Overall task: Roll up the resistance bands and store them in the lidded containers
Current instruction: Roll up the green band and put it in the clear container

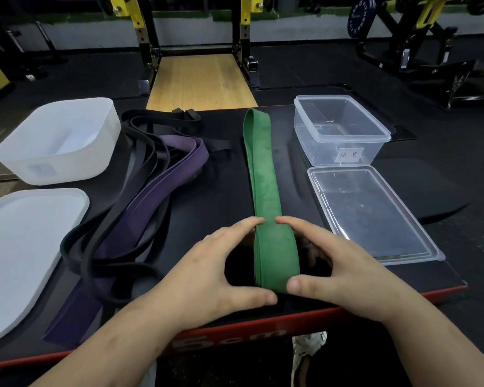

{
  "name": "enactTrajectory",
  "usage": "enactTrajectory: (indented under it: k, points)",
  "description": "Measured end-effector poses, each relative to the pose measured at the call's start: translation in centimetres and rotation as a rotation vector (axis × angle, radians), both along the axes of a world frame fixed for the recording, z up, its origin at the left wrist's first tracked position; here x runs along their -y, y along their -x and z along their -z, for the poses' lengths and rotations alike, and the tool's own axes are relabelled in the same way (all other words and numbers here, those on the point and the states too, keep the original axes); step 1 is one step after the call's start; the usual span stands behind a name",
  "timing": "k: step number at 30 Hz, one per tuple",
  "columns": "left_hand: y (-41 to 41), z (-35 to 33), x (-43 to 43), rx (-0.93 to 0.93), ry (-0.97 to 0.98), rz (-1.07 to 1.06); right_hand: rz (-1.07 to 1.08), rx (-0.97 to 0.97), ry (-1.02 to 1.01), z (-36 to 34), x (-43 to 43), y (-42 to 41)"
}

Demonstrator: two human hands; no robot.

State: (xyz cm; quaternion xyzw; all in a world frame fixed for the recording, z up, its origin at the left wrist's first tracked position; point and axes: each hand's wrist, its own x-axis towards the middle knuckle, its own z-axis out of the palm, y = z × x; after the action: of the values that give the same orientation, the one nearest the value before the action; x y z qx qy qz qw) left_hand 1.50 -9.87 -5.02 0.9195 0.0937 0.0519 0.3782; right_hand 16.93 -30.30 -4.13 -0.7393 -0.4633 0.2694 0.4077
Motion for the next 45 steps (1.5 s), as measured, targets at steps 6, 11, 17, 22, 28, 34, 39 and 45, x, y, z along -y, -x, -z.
enactTrajectory:
  k: [6, 11, 17, 22, 28, 34, 39, 45]
  points:
    - [-0.4, 0.3, -0.2, 0.017, 0.020, -0.020, -0.002, 0.022, -0.006, 0.1, 0.0, -0.1]
    - [0.1, 0.3, 0.1, -0.004, -0.003, 0.003, 0.002, -0.035, -0.034, 0.3, 0.0, 0.1]
    - [0.0, -0.5, 0.4, -0.023, -0.038, -0.003, 0.015, 0.070, -0.002, 0.3, 0.1, 0.5]
    - [0.6, -0.5, 0.6, 0.027, 0.023, -0.015, -0.076, -0.151, -0.083, 0.2, 0.1, 0.5]
    - [0.4, 0.1, 0.7, 0.024, 0.016, -0.041, -0.077, -0.137, -0.023, 0.2, 0.2, 0.0]
    - [0.1, -0.1, 0.3, -0.003, 0.021, -0.012, -0.018, -0.005, -0.012, 0.4, -0.7, 0.1]
    - [-0.6, -0.5, 0.1, 0.020, 0.025, -0.032, -0.013, -0.051, -0.027, 0.4, -1.0, -0.3]
    - [-1.1, -0.7, -0.4, 0.003, 0.022, -0.039, 0.030, -0.023, -0.041, 0.1, -1.8, -0.7]
